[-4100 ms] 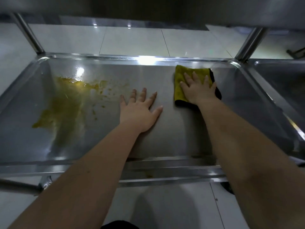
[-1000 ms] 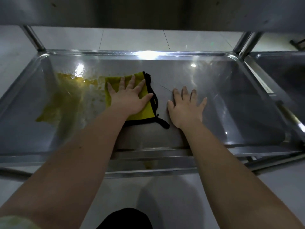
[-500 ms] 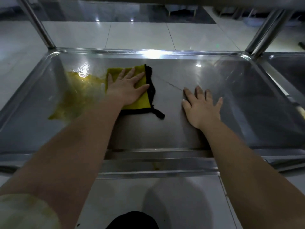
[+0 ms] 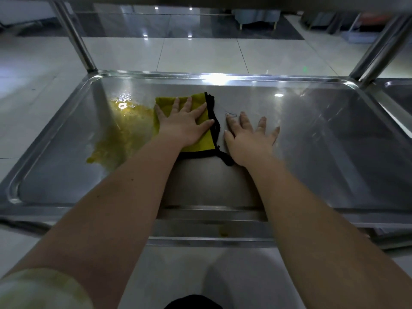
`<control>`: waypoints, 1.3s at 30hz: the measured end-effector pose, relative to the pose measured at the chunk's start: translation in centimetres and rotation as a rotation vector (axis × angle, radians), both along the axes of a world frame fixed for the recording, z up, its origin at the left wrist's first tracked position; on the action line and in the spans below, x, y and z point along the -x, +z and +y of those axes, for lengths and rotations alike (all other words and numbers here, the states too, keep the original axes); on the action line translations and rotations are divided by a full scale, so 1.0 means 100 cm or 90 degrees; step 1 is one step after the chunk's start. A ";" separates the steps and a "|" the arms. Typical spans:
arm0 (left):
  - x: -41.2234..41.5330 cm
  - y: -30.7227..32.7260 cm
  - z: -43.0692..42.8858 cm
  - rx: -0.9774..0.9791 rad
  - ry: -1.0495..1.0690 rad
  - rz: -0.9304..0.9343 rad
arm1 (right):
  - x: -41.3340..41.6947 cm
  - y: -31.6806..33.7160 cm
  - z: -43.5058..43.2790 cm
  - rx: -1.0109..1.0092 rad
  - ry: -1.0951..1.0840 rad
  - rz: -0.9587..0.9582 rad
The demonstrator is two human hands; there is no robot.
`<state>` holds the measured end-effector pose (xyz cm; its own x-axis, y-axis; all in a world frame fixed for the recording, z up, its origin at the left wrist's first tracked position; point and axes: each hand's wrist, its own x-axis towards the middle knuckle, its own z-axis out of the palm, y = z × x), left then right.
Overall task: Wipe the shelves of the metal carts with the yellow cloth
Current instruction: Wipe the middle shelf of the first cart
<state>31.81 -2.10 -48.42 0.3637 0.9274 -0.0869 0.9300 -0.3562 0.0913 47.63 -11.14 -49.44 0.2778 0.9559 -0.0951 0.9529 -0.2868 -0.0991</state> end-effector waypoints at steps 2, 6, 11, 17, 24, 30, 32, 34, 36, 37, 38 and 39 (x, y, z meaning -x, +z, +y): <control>-0.011 0.002 -0.002 0.036 0.035 0.014 | 0.002 0.000 -0.003 0.000 -0.004 -0.007; -0.038 0.003 -0.012 0.059 0.013 0.003 | 0.006 -0.002 -0.004 -0.003 -0.012 -0.009; -0.021 -0.002 -0.015 0.020 -0.057 -0.016 | -0.005 -0.002 -0.005 -0.019 -0.002 0.006; 0.105 -0.001 0.026 0.012 0.099 0.036 | -0.002 -0.002 -0.004 0.009 -0.012 -0.001; 0.107 -0.004 0.023 0.000 0.098 0.004 | 0.046 0.008 0.028 0.041 -0.001 0.014; 0.108 -0.005 0.023 -0.005 0.093 0.012 | 0.063 -0.004 0.035 0.023 0.044 0.003; 0.102 -0.006 0.026 -0.004 0.099 0.014 | 0.065 -0.006 0.034 0.018 0.041 -0.006; 0.081 -0.006 0.027 0.000 0.074 0.005 | 0.067 -0.007 0.034 0.014 0.041 -0.009; 0.048 -0.005 0.023 0.008 0.021 -0.008 | 0.068 -0.007 0.032 0.010 0.039 -0.012; 0.034 -0.004 0.021 0.014 -0.001 -0.016 | 0.067 -0.007 0.031 0.010 0.033 -0.014; 0.024 -0.003 0.019 0.021 -0.016 -0.027 | 0.065 -0.006 0.030 0.010 0.026 -0.014; 0.018 -0.003 0.017 0.025 -0.025 -0.037 | 0.062 -0.006 0.030 0.009 0.022 -0.010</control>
